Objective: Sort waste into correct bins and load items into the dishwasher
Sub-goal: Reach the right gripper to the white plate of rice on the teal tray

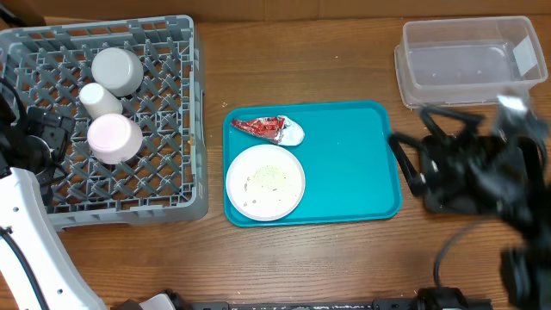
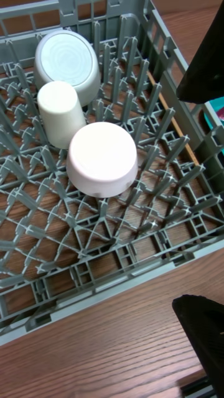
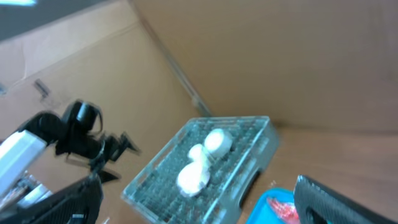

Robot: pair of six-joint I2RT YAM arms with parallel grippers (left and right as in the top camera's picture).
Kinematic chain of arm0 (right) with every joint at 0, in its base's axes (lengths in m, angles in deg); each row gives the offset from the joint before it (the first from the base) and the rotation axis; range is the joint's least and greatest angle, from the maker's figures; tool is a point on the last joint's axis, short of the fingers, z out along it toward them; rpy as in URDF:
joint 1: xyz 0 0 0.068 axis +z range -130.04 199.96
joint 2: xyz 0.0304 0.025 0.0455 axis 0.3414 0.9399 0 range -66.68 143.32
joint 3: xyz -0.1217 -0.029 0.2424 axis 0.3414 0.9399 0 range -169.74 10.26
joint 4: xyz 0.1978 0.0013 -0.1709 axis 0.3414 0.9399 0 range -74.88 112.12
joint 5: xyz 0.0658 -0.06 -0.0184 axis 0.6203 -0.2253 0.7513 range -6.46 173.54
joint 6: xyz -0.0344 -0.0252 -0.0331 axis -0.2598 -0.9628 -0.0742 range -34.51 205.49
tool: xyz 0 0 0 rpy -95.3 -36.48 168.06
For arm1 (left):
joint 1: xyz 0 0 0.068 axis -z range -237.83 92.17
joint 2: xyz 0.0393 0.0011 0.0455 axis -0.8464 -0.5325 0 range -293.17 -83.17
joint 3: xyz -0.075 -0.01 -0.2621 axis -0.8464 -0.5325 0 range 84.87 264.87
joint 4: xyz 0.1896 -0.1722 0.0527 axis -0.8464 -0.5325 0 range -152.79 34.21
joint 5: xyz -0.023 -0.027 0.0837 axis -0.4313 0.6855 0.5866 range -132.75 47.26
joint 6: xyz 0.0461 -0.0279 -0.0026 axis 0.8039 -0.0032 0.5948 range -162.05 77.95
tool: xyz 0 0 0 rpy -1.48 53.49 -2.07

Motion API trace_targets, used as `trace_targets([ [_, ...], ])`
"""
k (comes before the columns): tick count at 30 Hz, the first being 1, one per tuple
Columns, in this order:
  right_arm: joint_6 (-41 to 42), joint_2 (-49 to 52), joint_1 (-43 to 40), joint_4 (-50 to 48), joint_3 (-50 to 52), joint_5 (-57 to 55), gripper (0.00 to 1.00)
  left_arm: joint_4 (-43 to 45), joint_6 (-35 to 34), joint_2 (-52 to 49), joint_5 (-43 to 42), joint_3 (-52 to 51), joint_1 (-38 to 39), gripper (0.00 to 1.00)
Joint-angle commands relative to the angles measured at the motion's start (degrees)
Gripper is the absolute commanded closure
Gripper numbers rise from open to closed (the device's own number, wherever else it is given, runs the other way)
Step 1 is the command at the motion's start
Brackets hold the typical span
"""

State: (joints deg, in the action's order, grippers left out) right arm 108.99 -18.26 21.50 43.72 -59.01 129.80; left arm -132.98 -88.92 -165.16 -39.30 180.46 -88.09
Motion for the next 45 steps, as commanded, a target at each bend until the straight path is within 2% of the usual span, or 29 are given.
trace_targets([
  [1,-14.49,12.46,6.88,13.05,-11.63,4.96,0.0,-0.15,-1.16,-0.24,-0.09,0.15,-0.09,0.0],
  [4,-16.52,20.39,16.76,20.26,-16.57,-3.1,0.0,-0.15,-1.16,-0.24,-0.09,0.15,-0.09,0.0],
  [8,-16.48,31.95,33.4,22.34,-17.2,-20.61,0.0,-0.15,-1.16,-0.24,-0.09,0.15,-0.09,0.0],
  [13,-15.89,42.14,41.9,19.21,-17.2,-10.91,0.0,-0.15,-1.16,-0.24,-0.09,0.15,-0.09,0.0],
  [20,-15.21,53.7,46.82,18.08,-17.2,-16.85,0.01,-0.15,-1.16,-0.24,-0.09,0.15,-0.09,0.0],
  [21,-14.45,55.01,47.17,18.23,-17.2,-16.83,0.07,-0.15,-1.16,-0.24,-0.09,0.15,-0.09,0.0],
  [22,-13.77,56.3,47.63,18.23,-17.2,-16.87,0.26,-0.15,-1.16,-0.24,-0.09,0.15,-0.09,0.0],
  [24,-12.98,58.05,48.63,18.21,-17.2,-17.59,0.37,-0.15,-1.16,-0.24,-0.09,0.15,-0.09,0.0],
  [31,-12.98,61.81,53.75,18.03,-16.5,-35.43,0.36,-0.15,-1.16,-0.24,-0.09,0.15,-0.09,0.0],
  [35,-12.24,63.47,56.3,15.58,-16.5,-39.52,0.36,-0.15,-1.16,-0.24,-0.09,0.15,-0.09,0.0],
  [41,-6.91,66.95,58.58,14.38,-16.5,-51.12,0.37,-0.15,-1.16,-0.24,-0.09,0.15,-0.09,0.0],
  [45,-6.95,68.32,58.62,14.29,-16.5,-51.78,0.38,-0.15,-1.16,-0.24,-0.09,0.15,-0.09,0.0],
])
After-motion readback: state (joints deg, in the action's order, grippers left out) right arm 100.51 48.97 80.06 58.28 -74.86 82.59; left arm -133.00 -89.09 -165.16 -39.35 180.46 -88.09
